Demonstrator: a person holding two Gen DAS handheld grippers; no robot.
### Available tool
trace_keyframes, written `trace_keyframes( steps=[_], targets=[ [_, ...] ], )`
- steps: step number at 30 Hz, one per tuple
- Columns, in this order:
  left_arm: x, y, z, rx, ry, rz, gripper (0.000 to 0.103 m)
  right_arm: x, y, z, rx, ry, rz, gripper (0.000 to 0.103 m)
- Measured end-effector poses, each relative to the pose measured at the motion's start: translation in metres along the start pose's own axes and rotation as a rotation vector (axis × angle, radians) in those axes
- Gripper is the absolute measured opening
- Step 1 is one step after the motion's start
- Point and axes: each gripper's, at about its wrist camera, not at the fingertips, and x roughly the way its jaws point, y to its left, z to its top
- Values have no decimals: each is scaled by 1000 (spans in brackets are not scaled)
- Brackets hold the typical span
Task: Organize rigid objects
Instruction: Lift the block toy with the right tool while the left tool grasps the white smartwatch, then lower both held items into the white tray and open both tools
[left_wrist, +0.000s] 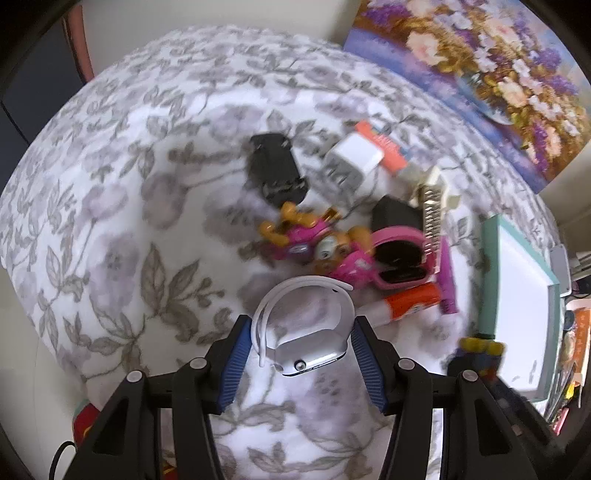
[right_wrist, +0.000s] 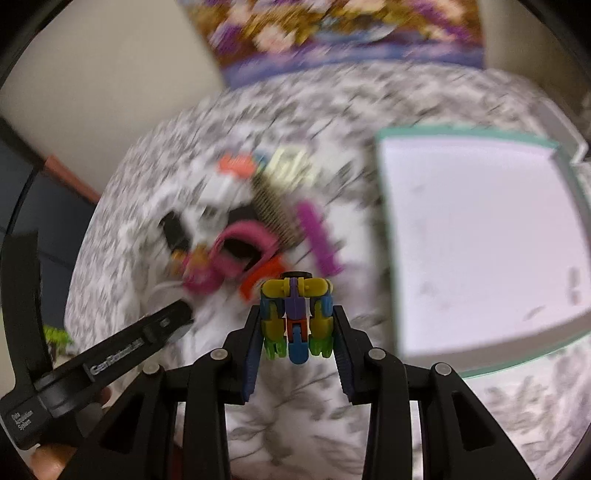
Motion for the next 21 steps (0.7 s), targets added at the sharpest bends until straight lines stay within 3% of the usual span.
trace_keyframes(
  steps=[4,9,13,21],
  targets=[
    [-13,-18,6,12,-27,-18,58,-27,-25,20,54,-67,-88,37],
    [-24,-70,21,110,-50,-30,58,-42,-62,47,135,-112,-188,37],
    [-29,-116,30,201,-65,-44,58,-38,-96,64,188,-116,-266,37],
    [-1,-199,36,337,-11,-82,58,-31,-179,71,320,-96,-422,37]
  ],
)
